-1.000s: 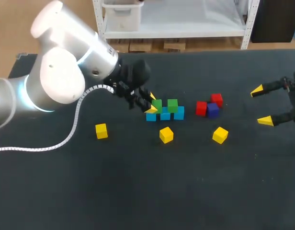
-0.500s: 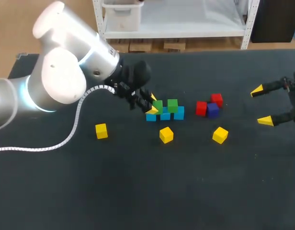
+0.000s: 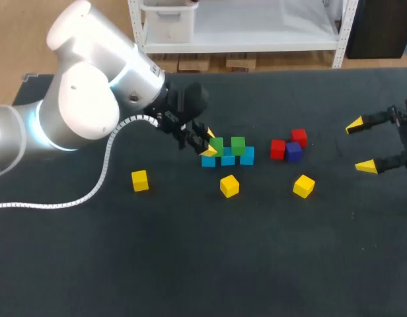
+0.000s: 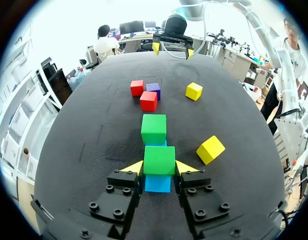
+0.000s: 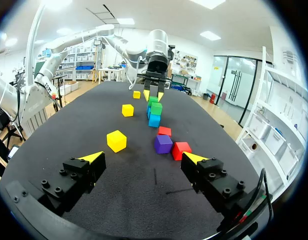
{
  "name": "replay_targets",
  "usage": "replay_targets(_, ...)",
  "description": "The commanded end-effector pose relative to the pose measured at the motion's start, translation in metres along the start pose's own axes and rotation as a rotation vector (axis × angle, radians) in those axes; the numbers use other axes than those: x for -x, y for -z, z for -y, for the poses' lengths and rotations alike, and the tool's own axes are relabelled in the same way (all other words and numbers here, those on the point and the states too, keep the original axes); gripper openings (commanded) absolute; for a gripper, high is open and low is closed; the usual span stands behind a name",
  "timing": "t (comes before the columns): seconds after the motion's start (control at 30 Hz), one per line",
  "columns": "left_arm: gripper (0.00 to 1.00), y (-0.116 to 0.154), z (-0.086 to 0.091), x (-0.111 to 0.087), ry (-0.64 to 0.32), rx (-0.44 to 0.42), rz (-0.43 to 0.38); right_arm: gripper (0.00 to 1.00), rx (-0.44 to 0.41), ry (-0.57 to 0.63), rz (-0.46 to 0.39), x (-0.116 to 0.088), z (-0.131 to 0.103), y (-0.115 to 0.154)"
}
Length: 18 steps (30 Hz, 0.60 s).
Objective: Place the blue cubes, place green cubes on the blue cubes, place the yellow cubes on the green cubes, then place the red cubes on the yellow cubes, and place purple cube on the red cubes.
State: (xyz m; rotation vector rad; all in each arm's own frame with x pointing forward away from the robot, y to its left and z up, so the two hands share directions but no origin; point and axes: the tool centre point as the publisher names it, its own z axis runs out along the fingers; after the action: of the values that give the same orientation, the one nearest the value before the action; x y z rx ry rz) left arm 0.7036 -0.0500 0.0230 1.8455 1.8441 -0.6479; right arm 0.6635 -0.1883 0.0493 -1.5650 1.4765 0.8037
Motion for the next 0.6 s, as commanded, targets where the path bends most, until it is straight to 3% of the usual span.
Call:
replay_targets(0.03, 0.04, -0.0019, -0.0033, 0.0007, -0.002, -0.007, 0.0, 1.0, -0.001, 0.0, 0.001, -0.0002, 0.0002, -0.0004)
replay_targets(0.6, 0.24, -0.0031, -0.0034, -0.0012, 0.004, -0.015, -0.006, 1.0, -0.001, 0.0, 0.001, -0.0002, 0.0002, -0.0004)
